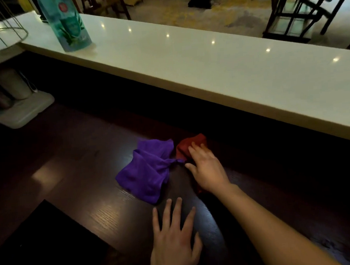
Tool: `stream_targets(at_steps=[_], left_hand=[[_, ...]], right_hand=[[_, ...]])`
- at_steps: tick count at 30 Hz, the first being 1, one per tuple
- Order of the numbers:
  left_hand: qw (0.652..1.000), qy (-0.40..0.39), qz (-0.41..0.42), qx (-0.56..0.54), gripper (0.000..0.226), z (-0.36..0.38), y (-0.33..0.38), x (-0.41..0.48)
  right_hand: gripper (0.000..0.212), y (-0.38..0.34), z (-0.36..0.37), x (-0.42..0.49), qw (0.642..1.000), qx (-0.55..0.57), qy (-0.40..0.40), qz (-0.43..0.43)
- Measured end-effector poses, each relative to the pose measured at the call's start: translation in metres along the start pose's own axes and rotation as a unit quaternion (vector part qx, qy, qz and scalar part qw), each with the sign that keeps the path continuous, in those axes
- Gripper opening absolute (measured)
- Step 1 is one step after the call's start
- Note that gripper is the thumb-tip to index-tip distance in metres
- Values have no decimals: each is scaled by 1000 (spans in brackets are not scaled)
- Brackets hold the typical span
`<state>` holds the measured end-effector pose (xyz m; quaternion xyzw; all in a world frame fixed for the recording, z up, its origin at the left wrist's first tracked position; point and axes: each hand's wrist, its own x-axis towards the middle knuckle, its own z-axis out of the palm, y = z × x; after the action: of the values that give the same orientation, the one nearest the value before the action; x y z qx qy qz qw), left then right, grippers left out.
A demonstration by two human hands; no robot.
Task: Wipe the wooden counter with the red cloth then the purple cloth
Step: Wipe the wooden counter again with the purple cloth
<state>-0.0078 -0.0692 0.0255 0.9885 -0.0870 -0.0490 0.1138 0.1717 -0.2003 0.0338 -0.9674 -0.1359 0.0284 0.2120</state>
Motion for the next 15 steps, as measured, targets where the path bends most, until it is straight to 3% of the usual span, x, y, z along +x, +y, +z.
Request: stream_targets(at_steps=[3,6,8,12,15], left_hand=[[1000,-8,2,-2,65,-1,1,0],[1000,-1,7,-7,64,0,0,2],[1000,6,12,-6,64,1,-1,3],[999,12,41,16,78,5,-5,4],[998,23,45,22,80,7,-6,5]], right_hand=[[58,-12,-3,-2,999,-42,33,10],[57,-48,-1,-3,994,15,86,-66],[71,-77,8,-1,991,54,46,-111],[98,-112,35,8,992,-17,-67,-101],[71,-119,42,12,992,-80,-38,-86]])
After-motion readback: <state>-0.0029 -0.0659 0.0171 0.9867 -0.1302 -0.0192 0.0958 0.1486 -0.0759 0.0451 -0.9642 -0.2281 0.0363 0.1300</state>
